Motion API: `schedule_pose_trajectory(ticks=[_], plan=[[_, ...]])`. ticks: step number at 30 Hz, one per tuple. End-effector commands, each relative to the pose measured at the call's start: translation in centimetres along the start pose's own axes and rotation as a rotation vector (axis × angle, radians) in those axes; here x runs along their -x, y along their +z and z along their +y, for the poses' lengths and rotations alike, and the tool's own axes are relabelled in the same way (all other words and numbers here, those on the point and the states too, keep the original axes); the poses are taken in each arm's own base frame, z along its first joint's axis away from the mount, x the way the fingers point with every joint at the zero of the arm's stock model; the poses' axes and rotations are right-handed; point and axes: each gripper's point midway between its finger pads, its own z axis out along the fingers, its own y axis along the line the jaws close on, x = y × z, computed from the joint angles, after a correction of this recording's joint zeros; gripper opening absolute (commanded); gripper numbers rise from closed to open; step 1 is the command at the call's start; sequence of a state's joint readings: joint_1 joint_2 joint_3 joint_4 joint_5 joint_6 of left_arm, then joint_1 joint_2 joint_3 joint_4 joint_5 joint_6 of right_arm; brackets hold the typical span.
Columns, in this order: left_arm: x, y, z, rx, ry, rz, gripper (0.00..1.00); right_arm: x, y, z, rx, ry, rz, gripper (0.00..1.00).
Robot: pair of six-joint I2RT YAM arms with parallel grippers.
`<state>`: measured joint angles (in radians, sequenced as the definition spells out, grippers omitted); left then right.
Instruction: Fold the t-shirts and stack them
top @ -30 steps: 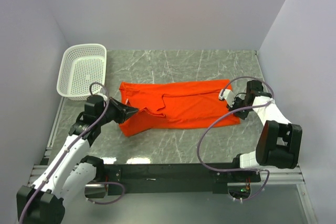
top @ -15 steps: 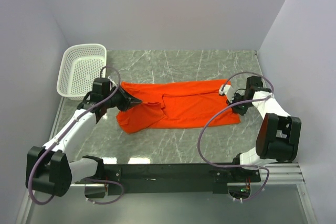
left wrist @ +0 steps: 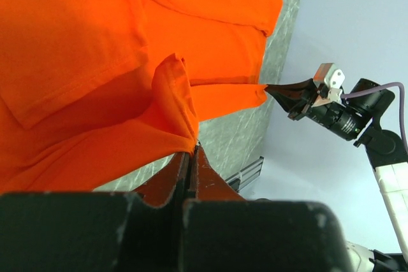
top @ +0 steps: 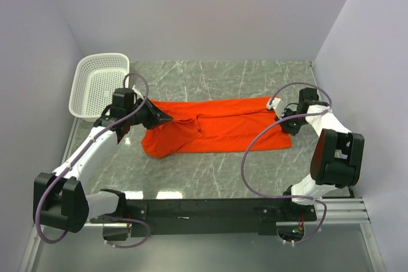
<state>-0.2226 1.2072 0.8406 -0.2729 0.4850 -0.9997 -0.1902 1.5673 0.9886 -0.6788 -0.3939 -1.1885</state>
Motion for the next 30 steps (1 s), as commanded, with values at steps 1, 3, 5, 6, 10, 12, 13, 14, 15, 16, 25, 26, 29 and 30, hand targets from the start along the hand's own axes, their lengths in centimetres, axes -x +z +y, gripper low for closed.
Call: schedule_pose_trajectory(ticks=[1,3,5,6,10,12,13,14,15,16,25,26,29,30], plan=[[1.5,-0.7,-2.8,-0.072,0.076,-0.033,0.01,1.1,-0.6,-2.2,-0.053,0.012,-0.027,0.00],[1.6,-0.4,-2.7,-0.068,0.073,-0.028,0.01,1.1,-0.6,-2.3,-0.054,0.015,-0.026,0.00],[1.9,0.0,-2.7,-0.066,0.072,-0.025,0.01,1.1,-0.5,-2.4,-0.049,0.021,-0.026,0.00],[2.0,0.1,-2.8,-0.071,0.074,-0.019,0.01,1.1,-0.4,-2.4,-0.049,0.021,-0.026,0.00],[2.4,0.6,-3.4,-0.081,0.087,-0.004,0.01,1.0,-0.2,-2.5,-0.048,0.032,-0.022,0.00],[2.6,1.0,-3.3,-0.073,0.091,0.003,0.01,0.9,-0.1,-2.6,-0.045,0.033,-0.017,0.00],[2.8,1.0,-3.8,-0.082,0.098,0.004,0.01,0.8,0.0,-2.6,-0.045,0.037,-0.014,0.00],[2.9,1.3,-3.6,-0.075,0.095,0.010,0.01,0.9,0.0,-2.7,-0.046,0.040,-0.015,0.00],[2.9,1.4,-3.6,-0.073,0.099,0.014,0.01,0.8,0.1,-2.7,-0.047,0.041,-0.013,0.00],[3.1,1.4,-3.9,-0.076,0.106,0.012,0.01,0.9,0.1,-2.8,-0.050,0.043,-0.013,0.00],[3.6,2.7,-3.9,-0.070,0.130,0.048,0.01,0.7,0.5,-3.2,-0.048,0.067,-0.003,0.01],[3.7,3.0,-3.8,-0.065,0.128,0.054,0.01,0.7,0.6,-3.2,-0.049,0.070,-0.003,0.01],[3.8,3.4,-3.9,-0.068,0.142,0.069,0.00,0.7,0.7,-3.2,-0.046,0.073,-0.001,0.01],[3.9,3.5,-3.8,-0.068,0.152,0.071,0.01,0.7,0.7,-3.2,-0.046,0.073,-0.001,0.01]])
